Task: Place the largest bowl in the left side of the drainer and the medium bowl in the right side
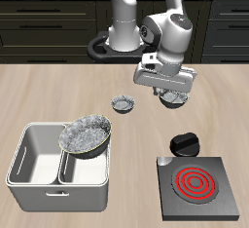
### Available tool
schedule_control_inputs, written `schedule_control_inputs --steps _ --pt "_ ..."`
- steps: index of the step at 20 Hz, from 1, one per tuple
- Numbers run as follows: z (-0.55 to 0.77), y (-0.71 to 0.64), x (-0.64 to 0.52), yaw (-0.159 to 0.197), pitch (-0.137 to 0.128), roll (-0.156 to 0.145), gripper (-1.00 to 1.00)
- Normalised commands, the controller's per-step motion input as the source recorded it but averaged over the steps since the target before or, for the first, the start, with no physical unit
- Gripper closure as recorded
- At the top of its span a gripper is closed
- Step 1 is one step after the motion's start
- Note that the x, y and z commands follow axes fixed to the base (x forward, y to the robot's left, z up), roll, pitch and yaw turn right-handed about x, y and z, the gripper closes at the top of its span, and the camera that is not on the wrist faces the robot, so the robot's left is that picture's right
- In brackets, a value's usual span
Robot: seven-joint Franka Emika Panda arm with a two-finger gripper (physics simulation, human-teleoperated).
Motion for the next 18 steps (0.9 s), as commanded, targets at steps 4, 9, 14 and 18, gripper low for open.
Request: schedule_control_inputs --steps 4,9,14,18 --pt "0.29 -0.06 -0.06 0.026 -0.026 0.007 1.0" --pt "0.54 -0.15 -0.05 0.063 -0.064 0.003 1.0" --pt "0.49 -0.29 0.03 0.039 -0.019 -0.004 1.0" --pt "0.37 -0.26 -0.02 0.023 -0.026 -0.024 1.0"
